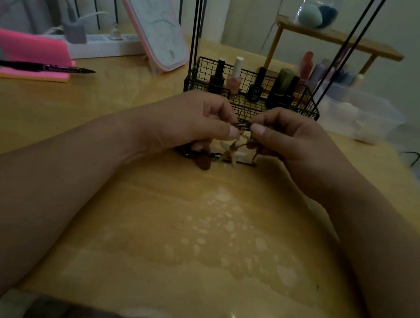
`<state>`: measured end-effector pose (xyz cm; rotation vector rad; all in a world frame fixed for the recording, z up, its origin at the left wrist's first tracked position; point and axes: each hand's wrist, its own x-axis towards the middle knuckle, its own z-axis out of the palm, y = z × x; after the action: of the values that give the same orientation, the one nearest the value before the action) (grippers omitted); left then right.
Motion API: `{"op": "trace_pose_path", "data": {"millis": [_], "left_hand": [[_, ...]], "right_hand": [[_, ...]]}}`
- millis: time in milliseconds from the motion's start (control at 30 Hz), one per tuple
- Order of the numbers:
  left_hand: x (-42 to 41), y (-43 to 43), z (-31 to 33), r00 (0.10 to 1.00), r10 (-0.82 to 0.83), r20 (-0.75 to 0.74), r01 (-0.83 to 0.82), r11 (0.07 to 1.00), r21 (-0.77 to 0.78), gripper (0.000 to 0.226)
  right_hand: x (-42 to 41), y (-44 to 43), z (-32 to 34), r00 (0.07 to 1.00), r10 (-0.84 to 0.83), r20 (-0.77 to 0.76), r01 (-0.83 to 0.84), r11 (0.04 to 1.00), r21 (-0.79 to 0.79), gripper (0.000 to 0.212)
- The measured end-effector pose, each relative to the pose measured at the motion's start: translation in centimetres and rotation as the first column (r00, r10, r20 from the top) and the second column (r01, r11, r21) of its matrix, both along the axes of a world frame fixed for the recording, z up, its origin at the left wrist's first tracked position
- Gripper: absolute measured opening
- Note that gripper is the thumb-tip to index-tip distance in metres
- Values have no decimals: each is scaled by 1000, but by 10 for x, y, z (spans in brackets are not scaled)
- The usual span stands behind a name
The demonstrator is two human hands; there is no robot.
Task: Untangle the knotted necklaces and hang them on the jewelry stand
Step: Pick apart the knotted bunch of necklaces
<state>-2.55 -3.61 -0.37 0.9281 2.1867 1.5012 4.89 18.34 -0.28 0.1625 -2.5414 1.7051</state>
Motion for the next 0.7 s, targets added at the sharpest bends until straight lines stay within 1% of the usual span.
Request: {"op": "trace_pose_path", "data": {"millis": [100, 200, 267, 367, 433, 500, 600, 700], "left_hand": [[-1, 0, 0, 1000, -6, -18, 5, 999, -46, 15], [-1, -1, -1, 1000, -10, -25, 8, 998, -63, 15], [-1, 0, -2, 1000, -12, -14, 11, 999, -48, 14], [-1, 1, -2, 1000, -14, -9, 13, 999, -40, 16], [0, 1, -3, 1000, -26, -17, 25, 998, -51, 13], [0, 0, -3, 1000, -23, -11, 23, 999, -30, 9], [1, -1, -1, 1000, -9, -23, 9, 1000, -9, 6], [-1, -2, -1, 999, 15, -52, -16, 1000, -18, 5]], "right_hand": [[-2, -1, 0, 1000, -20, -22, 17, 990, -140, 11], [-3, -2, 2, 1000, -13, -11, 9, 958, -286, 17], [-4, -1, 2, 1000, -1, -7, -1, 947, -320, 22], [-4, 0, 1, 1000, 2, -31, -10, 968, -250, 26], [-3, -1, 1, 999, -1, -43, -7, 982, -187, 26], [-2, -1, 0, 998, -12, -64, 4, 993, -120, 25], [-2, -1, 0, 991, -74, -111, 70, 997, -37, 21], [-2, -1, -1, 978, -142, -155, 145, 989, 13, 19]]}}
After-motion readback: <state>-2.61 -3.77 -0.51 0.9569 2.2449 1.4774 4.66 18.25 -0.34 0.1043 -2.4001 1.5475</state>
